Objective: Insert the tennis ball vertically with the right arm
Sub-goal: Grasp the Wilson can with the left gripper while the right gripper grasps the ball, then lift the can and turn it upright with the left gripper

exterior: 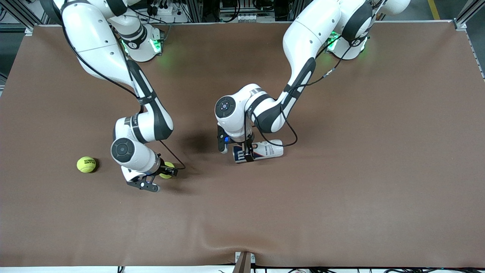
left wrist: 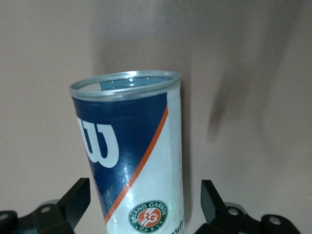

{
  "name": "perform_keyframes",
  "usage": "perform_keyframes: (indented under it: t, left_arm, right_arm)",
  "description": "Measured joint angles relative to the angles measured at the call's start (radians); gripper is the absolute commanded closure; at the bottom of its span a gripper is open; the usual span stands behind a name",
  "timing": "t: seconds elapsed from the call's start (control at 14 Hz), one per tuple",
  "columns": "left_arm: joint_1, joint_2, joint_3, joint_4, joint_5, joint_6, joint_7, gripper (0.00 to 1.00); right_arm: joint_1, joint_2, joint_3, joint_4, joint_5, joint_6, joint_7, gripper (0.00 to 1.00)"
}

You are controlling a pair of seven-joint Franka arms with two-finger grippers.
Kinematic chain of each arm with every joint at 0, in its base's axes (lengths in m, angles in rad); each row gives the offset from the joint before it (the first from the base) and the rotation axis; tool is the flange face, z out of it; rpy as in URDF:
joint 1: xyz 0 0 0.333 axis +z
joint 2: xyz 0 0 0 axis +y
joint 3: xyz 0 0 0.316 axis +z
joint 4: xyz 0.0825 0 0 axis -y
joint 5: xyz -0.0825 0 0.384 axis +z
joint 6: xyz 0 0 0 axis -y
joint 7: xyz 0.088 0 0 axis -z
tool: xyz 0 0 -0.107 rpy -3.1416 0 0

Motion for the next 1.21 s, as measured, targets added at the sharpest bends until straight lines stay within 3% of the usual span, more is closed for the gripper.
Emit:
perform_keyframes:
  t: [0.36, 0.71, 0.86, 1.21]
  left_arm:
    - [0.000, 0.009, 0.020, 0.000, 0.000, -0.013, 0.023, 0.00]
    - [0.000, 0.021, 0.026, 0.000, 0.001, -0.028, 0.023, 0.00]
    - [0.000, 0.023, 0.026, 0.000, 0.002, -0.032, 0.023, 0.09]
    - [0.000, 0.039, 0.035, 0.000, 0.003, -0.034, 0.024, 0.10]
  right_arm:
    - [-0.025, -0.184, -0.109, 0.103, 0.000, -0.340, -0.176, 1.00]
    - [-0.036, -0.293, -0.151, 0.106, -0.001, -0.440, -0.220, 1.00]
    - [-0.042, -0.300, -0.152, 0.106, -0.001, -0.450, -0.233, 1.00]
    - [-0.044, -0.299, -0.151, 0.101, -0.001, -0.450, -0.236, 1.00]
